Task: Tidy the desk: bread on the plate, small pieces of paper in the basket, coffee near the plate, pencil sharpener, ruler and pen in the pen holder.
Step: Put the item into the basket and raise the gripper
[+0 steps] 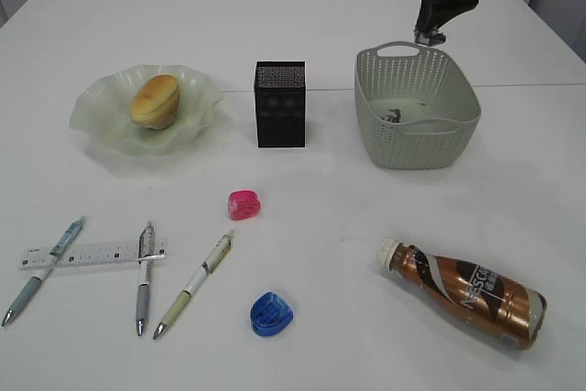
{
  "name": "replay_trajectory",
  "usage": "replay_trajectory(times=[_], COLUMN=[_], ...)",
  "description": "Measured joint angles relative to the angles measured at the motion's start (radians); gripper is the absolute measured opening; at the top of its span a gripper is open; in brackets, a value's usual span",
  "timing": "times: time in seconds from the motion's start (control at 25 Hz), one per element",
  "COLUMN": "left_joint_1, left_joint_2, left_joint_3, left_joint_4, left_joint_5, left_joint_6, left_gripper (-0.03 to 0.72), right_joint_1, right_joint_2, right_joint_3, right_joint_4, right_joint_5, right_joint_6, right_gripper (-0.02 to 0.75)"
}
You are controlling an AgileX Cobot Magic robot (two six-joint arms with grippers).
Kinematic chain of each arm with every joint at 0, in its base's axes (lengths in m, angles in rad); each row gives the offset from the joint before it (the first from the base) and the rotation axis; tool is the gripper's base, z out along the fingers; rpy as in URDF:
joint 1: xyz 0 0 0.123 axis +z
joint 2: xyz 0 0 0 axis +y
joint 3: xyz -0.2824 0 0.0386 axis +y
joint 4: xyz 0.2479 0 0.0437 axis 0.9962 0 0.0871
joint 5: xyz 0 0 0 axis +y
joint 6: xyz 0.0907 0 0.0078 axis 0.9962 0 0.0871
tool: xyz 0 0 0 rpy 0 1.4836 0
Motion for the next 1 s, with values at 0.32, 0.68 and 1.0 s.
replay_trajectory(times=[0.32,0.68,1.0], left_joint_1=[0.0,0.0,0.0], left_joint_2=[0.0,0.0,0.0], left_joint_3=[0.0,0.0,0.0], left_joint_4=[-0.02,-0.024,-0.018], left_joint_5=[0.017,0.056,0.062], left_joint_6=[0.0,0.0,0.0], left_gripper=[0.361,0.361,0.361], right_joint_1=[0.0,-0.001,-0.001], right_joint_2=[0.056,0.073,0.074], right_joint_3=[0.0,0.0,0.0], right_joint_4=[-0.05,-0.101,-0.109], right_joint_5=[-0.033,-0.091,-0.118], right_joint_6=[0.059,0.143,0.149], right_gripper=[0.013,0.178,0.505])
